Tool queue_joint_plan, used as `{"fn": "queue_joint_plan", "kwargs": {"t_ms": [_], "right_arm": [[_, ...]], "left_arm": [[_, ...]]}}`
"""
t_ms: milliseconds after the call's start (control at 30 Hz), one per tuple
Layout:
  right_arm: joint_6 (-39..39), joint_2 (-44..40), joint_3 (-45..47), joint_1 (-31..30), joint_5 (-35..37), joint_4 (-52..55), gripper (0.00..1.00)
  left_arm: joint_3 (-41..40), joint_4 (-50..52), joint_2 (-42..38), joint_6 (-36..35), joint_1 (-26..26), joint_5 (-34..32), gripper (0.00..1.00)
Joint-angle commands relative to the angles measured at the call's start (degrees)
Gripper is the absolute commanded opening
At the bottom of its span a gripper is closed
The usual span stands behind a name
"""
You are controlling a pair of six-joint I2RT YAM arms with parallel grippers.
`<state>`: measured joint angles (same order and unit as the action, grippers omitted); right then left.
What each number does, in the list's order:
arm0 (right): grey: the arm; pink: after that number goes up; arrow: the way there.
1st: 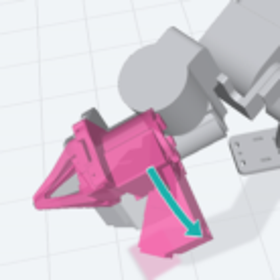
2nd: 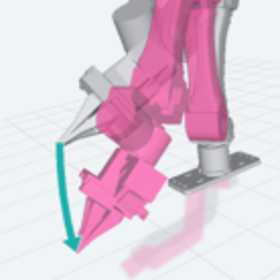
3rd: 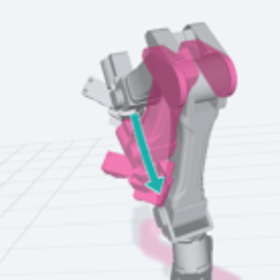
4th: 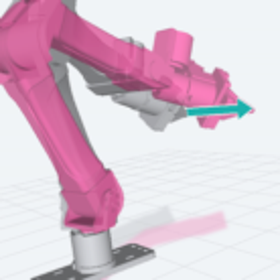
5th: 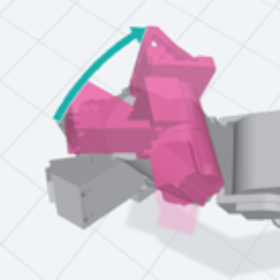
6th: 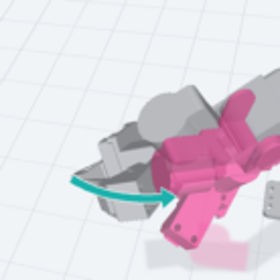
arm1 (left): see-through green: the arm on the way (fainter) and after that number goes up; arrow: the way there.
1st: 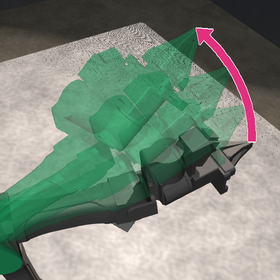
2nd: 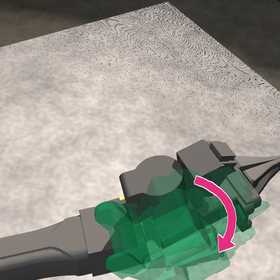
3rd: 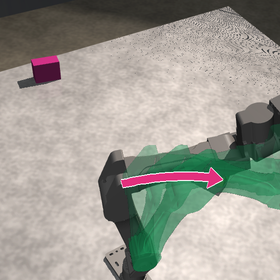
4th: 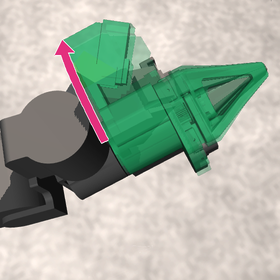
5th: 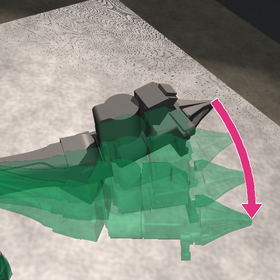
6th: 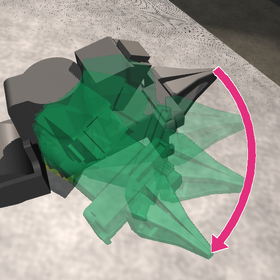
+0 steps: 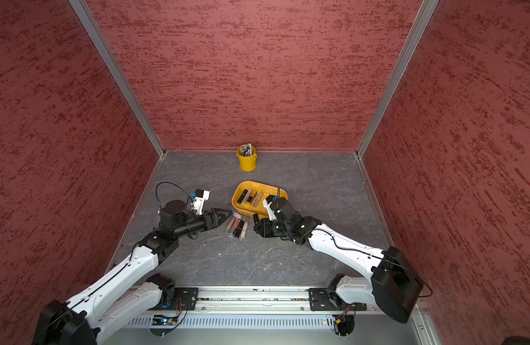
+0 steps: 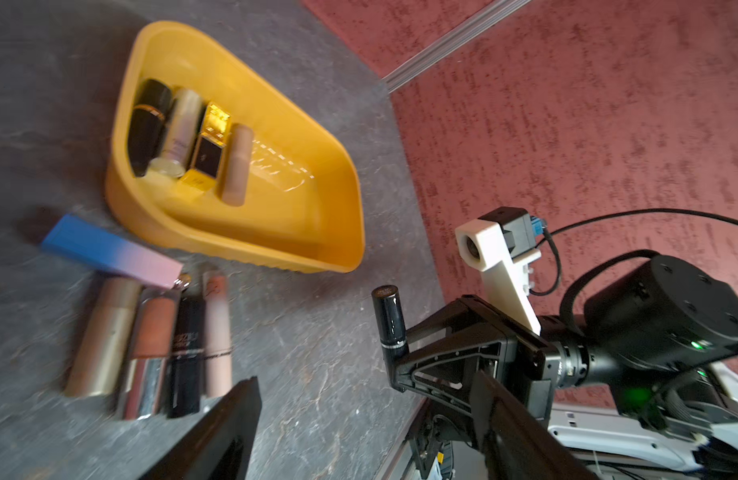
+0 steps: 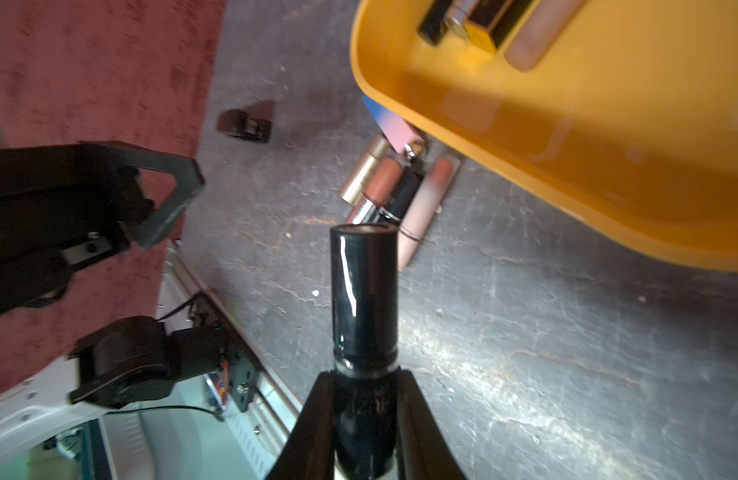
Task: Put the lipstick into the storage box
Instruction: Pick up the lipstick at the center of the board.
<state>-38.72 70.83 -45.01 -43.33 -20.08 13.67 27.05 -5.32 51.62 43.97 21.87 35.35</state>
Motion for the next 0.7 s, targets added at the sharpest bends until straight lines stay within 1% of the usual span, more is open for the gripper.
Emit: {"fn": "queue_joint_plan", "kwargs": {"t_ms": [0,100,267,367,567,667], "right_arm": [[-1.1,-2.3,0.1,2.6,-9.1,-9.0,0.19],[-2.8,-2.0,-0.9,3.8,-14.6,-14.0,0.19],[-5.9,-0.2,-2.6,4.0,-21.3,-21.4,0.19],[-6.5,0.1,-3.2,4.0,-22.6,-22.4,0.19],[-7.7,-0.1,-3.2,4.0,-24.9,-24.1,0.19],[-8.1,-0.2,-3.3,4.0,-25.4,-24.7,0.18]], "left_arm": [[0.0,-12.9,1.0,5.8,0.5,4.9,0.84],[1.3,-17.1,2.4,7.2,2.4,5.3,0.84],[5.0,-17.4,4.7,5.4,6.3,4.1,0.82],[5.7,-18.1,5.4,5.4,7.4,3.0,0.81],[6.7,-18.2,6.4,5.4,8.2,1.8,0.74],[7.3,-18.2,7.1,5.1,8.6,1.9,0.67]]}}
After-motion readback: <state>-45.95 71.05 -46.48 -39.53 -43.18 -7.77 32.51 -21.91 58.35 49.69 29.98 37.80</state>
